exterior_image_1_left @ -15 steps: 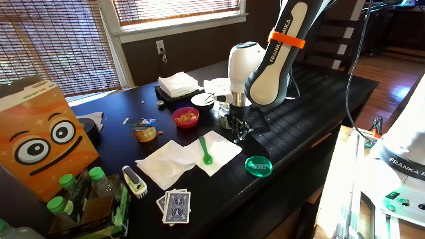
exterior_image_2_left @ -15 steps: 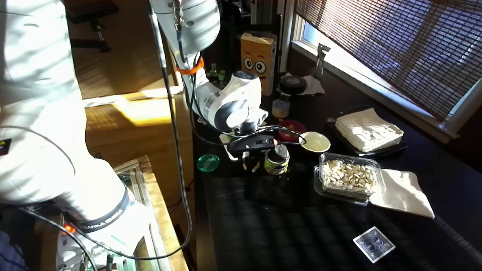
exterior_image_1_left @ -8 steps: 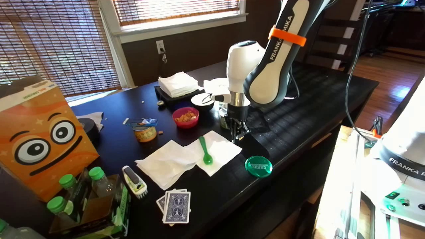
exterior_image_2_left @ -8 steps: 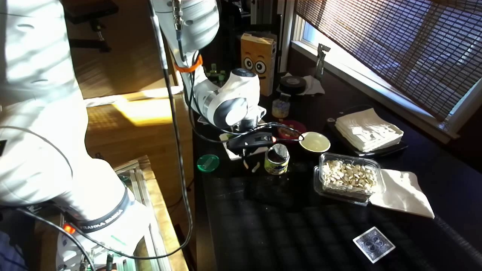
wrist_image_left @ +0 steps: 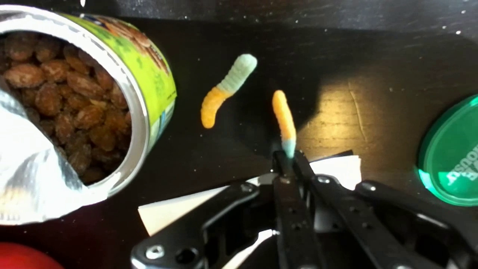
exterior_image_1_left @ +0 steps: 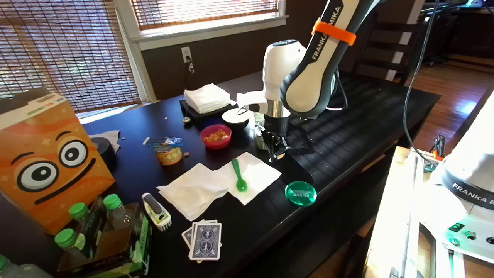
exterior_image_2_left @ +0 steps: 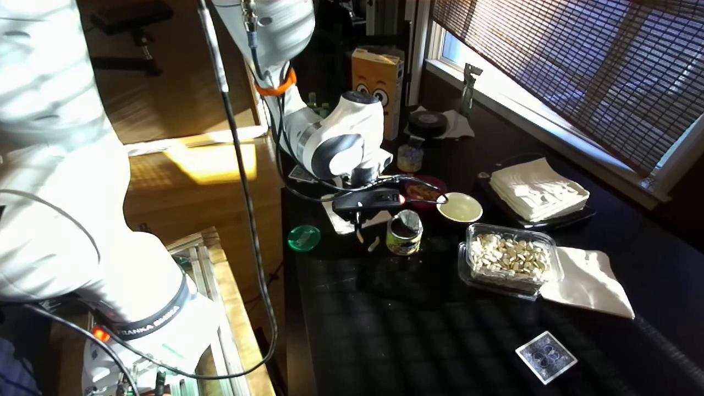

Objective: Put the orange and blue objects in the black and white bowl.

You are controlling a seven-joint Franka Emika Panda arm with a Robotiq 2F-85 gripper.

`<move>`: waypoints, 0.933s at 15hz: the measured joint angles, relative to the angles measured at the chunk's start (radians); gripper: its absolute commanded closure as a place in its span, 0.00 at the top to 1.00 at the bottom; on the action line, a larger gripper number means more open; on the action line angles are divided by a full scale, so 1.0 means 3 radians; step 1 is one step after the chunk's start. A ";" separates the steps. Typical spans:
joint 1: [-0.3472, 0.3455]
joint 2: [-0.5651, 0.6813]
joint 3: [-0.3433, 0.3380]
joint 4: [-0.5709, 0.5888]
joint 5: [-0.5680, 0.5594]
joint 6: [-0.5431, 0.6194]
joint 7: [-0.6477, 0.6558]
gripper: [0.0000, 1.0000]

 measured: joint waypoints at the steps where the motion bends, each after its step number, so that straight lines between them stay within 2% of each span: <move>1: -0.0035 -0.0032 0.0052 0.0007 0.0117 -0.0062 -0.0026 0.04; 4: -0.0096 -0.0156 0.0178 0.0074 0.0491 -0.0328 -0.0172 0.04; 7: -0.0063 -0.0316 0.0156 0.0196 0.0729 -0.0638 -0.0178 0.04; 14: 0.0073 -0.0501 -0.0239 0.0633 0.0929 -0.1062 0.0227 0.04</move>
